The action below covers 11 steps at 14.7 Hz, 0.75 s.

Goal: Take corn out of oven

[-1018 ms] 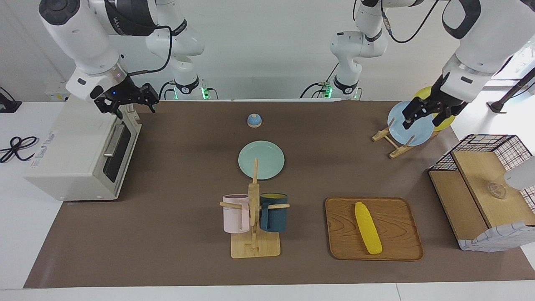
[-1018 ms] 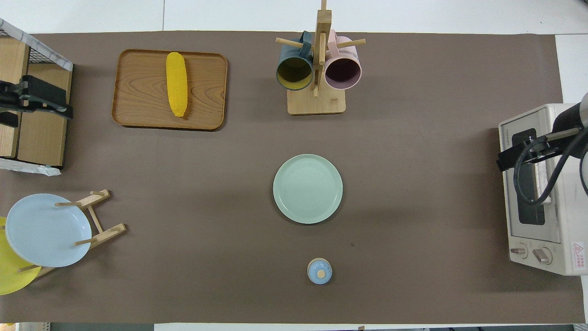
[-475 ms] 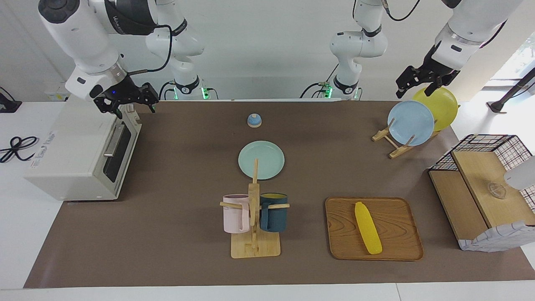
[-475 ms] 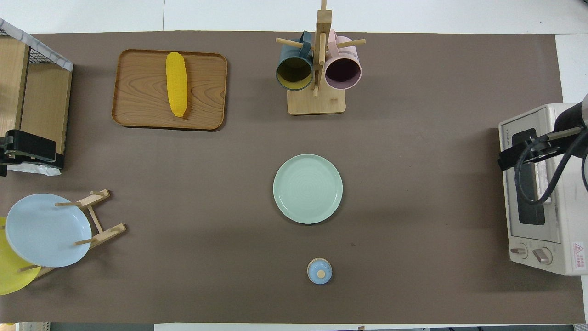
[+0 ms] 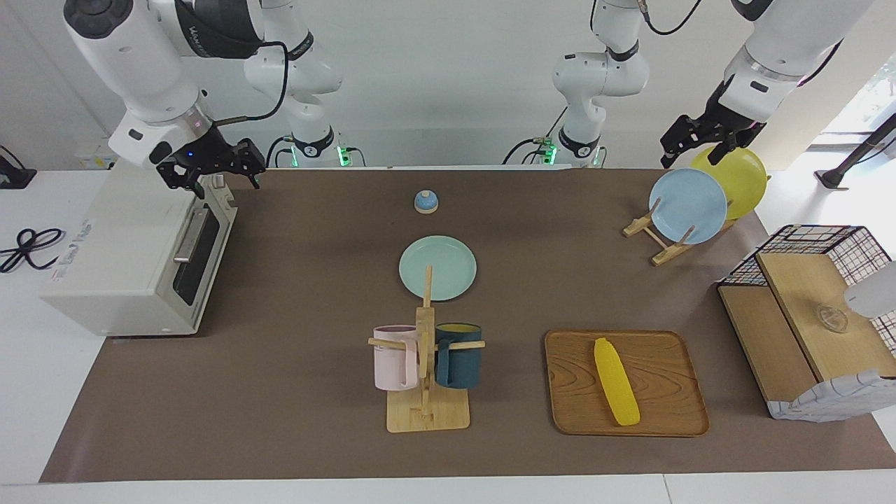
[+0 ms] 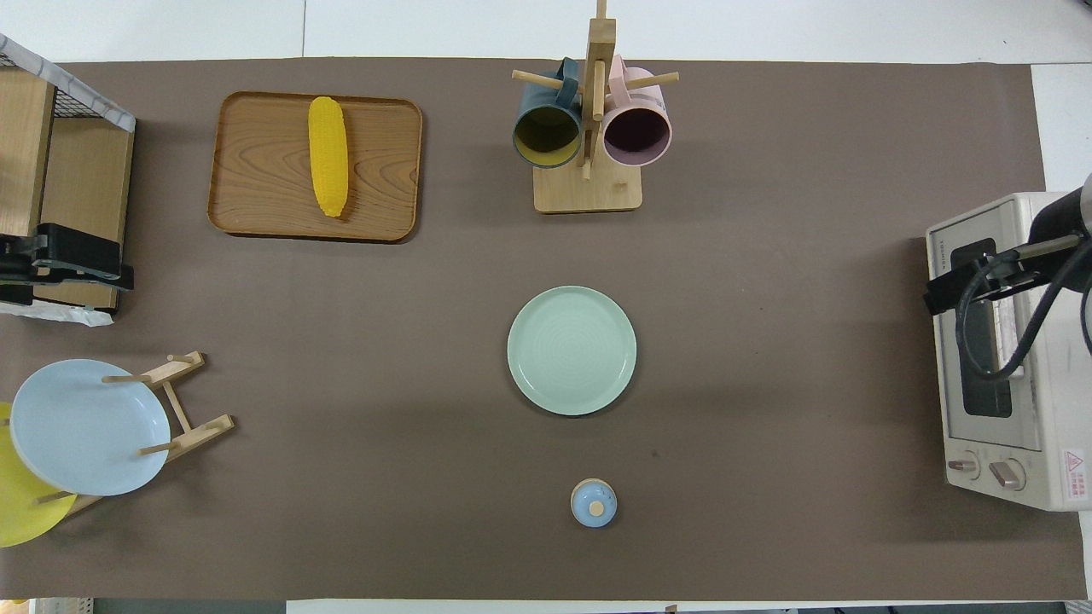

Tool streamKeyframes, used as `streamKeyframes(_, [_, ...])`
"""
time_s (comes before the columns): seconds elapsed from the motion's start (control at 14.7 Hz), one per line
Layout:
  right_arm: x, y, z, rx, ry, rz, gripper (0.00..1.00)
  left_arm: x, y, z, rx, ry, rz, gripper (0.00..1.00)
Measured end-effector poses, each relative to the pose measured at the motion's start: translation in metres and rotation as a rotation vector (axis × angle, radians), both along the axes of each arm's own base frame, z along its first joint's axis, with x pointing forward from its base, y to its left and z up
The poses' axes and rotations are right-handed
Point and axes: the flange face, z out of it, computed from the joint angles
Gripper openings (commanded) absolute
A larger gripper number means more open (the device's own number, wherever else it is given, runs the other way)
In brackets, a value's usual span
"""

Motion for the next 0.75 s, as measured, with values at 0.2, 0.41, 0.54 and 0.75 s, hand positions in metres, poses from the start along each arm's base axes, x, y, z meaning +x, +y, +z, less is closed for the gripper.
streamKeyframes(0.2, [0.0001,-0.0012,0.0008,0.0,-0.002,-0.003,1.0,0.0032,-0.0004,-0.0006,0.0,-0.004,0.0,1.0])
streamKeyframes(0.41, [0.0001,-0.0019,0.0008,0.0,-0.002,-0.006,1.0,0.0029,-0.0014,0.0024,0.001,-0.009,-0.002,1.0])
streamKeyframes(0.54, [0.0001,-0.0019,0.0009,-0.001,-0.002,-0.007,1.0,0.003,-0.0007,0.0023,0.022,-0.011,-0.014,1.0])
streamKeyframes(0.75, [0.0001,-0.0028,0.0011,-0.004,-0.003,-0.029,1.0,0.0028,-0.0031,0.0023,0.038,-0.013,-0.035,1.0])
